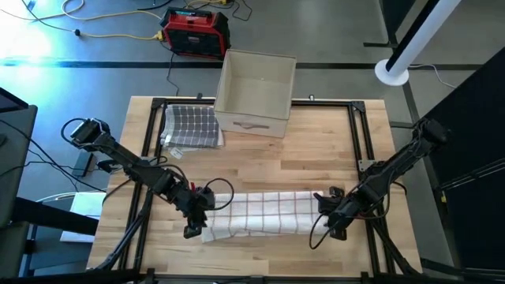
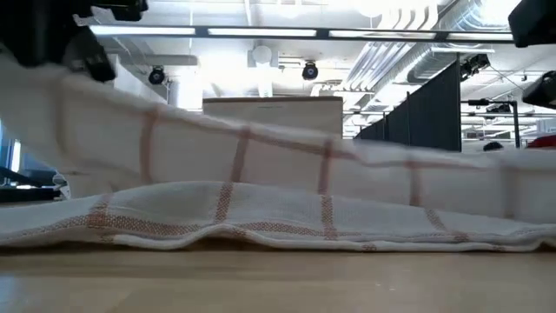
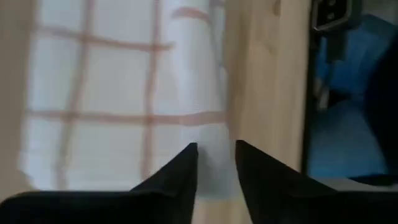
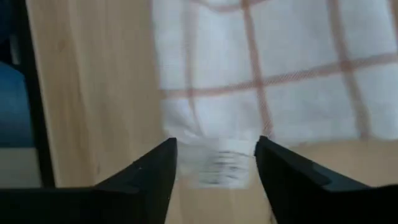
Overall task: Fold towel
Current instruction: Fold the white squared towel
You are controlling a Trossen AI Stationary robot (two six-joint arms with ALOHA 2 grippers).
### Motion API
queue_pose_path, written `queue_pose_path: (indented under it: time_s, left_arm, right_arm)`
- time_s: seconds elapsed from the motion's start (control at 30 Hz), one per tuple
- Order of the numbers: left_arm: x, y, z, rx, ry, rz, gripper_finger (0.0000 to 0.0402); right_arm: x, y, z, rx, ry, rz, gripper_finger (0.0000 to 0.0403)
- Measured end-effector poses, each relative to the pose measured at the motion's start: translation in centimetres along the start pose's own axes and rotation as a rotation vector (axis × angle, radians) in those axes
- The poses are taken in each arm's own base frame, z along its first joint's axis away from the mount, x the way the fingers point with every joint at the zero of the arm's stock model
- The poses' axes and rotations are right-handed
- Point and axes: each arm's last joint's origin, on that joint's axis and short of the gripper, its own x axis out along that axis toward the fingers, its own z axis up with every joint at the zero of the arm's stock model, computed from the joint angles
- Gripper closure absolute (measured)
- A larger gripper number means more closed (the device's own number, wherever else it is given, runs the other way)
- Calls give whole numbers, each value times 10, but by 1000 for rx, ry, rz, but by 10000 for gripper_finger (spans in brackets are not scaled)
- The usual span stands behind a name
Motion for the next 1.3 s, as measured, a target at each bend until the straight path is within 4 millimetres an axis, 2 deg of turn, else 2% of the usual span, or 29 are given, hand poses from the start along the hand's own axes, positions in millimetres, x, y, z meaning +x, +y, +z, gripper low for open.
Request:
queue_pose_path:
  time_s: [0.13,0.3,0.4,0.47,0.53,0.6,0.77,0.93,1.0,1.17,1.3]
  left_arm:
    - [0,-7,-2,-18,35,-87,266]
    - [1,-12,-4,20,41,-111,268]
    - [1,-9,-1,75,-64,-16,275]
    - [0,-10,2,103,-177,62,281]
    - [3,-12,4,145,-212,83,289]
    - [12,-14,1,216,-175,92,301]
    - [50,-21,-10,316,-71,93,346]
    - [91,-22,-26,327,68,76,394]
    - [105,-18,-33,312,123,106,398]
    - [112,-14,-34,264,196,88,397]
    - [95,-13,-28,212,214,30,400]
  right_arm:
    - [0,4,-4,51,49,41,188]
    - [-1,6,-7,105,114,78,206]
    - [-4,8,-2,117,36,54,231]
    - [-7,13,5,113,-73,61,250]
    - [-7,18,12,101,-186,88,272]
    - [-1,21,15,72,-242,104,299]
    - [34,24,1,7,-223,105,385]
    - [64,26,-18,39,-145,133,393]
    - [73,23,-25,63,-111,93,396]
    - [77,23,-27,85,-98,67,401]
    - [57,25,-23,83,-85,47,402]
